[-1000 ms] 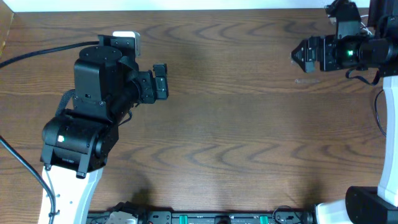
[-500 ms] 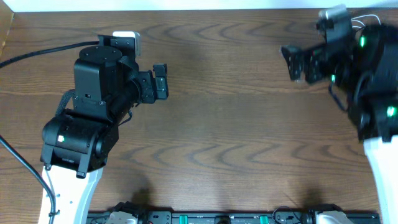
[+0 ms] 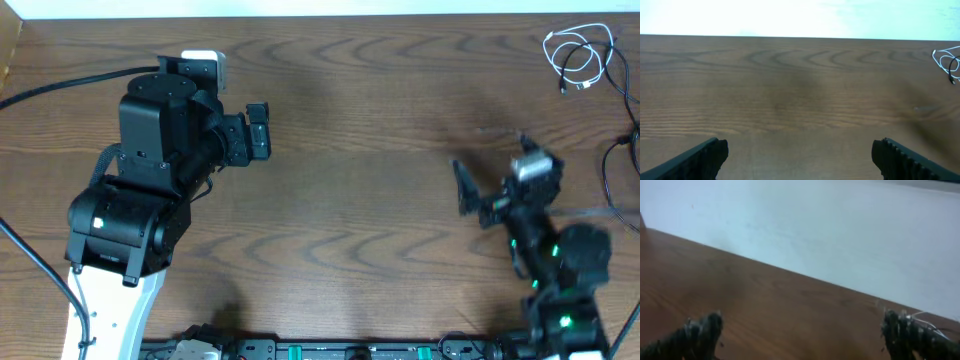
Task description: Untangle cables
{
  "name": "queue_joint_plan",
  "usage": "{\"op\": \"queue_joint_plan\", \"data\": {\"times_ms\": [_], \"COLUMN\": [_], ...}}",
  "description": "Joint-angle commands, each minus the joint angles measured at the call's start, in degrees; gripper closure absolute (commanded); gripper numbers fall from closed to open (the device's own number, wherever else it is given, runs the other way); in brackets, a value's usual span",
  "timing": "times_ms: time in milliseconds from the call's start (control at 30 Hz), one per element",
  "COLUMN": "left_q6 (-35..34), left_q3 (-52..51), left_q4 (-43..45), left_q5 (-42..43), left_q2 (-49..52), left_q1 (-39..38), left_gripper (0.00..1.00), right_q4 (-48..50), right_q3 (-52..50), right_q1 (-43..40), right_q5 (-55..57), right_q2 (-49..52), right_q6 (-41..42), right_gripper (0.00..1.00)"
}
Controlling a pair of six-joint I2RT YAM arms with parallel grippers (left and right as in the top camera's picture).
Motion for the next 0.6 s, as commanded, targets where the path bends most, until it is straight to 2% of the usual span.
{"op": "queue_joint_plan", "data": {"times_ms": [0,233,567], "left_q6": [0.50,0.50,0.50], "left_q3": [0.52,0.52,0.52], "left_q4": [0.00,0.00,0.00], "left_q5": [-0.52,-0.52,-0.52], "left_q2": [0.11,0.11,0.11], "left_q1": [0.24,0.24,0.24], "left_gripper": [0.03,0.03,0.03], "right_q4": [3.85,6.84,0.66], "right_q3": [-8.96,-20.55,-22.64], "right_q1": [0.17,0.09,0.13], "right_q5": [2.03,2.21,6.29], "right_q2": [-7.93,-19.80,-25.57], "right_q6": [-0.26,-0.26,-0.28], "right_gripper": [0.01,0.01,0.01]}}
